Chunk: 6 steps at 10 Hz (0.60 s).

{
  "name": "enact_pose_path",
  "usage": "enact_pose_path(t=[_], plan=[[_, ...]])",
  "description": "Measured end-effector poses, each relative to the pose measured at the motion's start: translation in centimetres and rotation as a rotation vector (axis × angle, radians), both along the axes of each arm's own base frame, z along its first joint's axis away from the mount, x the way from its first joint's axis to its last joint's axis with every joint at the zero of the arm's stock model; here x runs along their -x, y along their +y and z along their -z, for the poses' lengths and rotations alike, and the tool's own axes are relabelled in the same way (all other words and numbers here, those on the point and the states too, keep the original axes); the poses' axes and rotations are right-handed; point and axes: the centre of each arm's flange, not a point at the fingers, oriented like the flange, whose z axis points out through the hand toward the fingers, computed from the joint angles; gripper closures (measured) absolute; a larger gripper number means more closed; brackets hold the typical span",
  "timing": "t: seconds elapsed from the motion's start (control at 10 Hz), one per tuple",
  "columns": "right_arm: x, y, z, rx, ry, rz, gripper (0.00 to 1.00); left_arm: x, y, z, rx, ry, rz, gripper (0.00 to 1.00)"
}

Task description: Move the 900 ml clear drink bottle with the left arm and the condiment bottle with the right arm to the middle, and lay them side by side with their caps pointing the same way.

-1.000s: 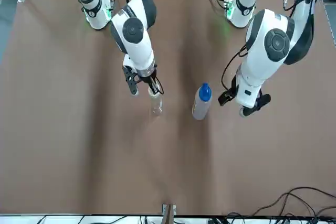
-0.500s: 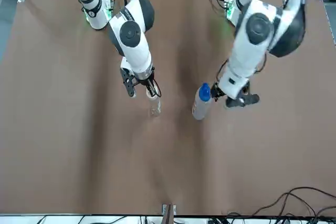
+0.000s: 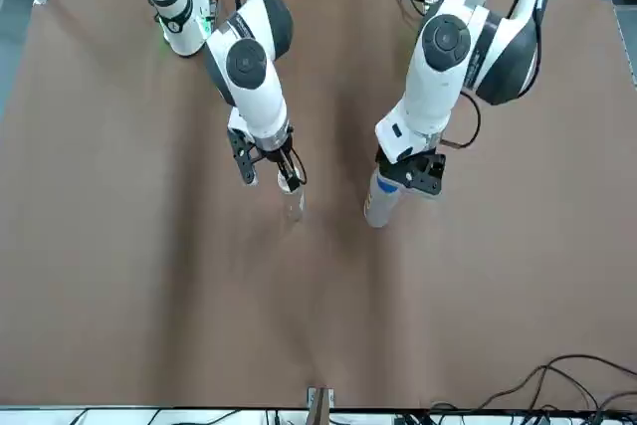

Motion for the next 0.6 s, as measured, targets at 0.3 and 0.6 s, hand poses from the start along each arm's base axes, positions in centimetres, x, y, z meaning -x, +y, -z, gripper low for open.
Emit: enact_pose_path(t=[0.3,0.6], plan=[[-0.7,-0.5,-1.2,-0.007,-0.033,-0.154,0.01,0.9,-0.6,3.6,0.057,-0.031,0.014,0.0],[-0.3,-1.2,-3.6,0.021,-0.062,-0.447,0.01,1.6,0.3,5.5,0.069,-0.007,-0.021,0.0]])
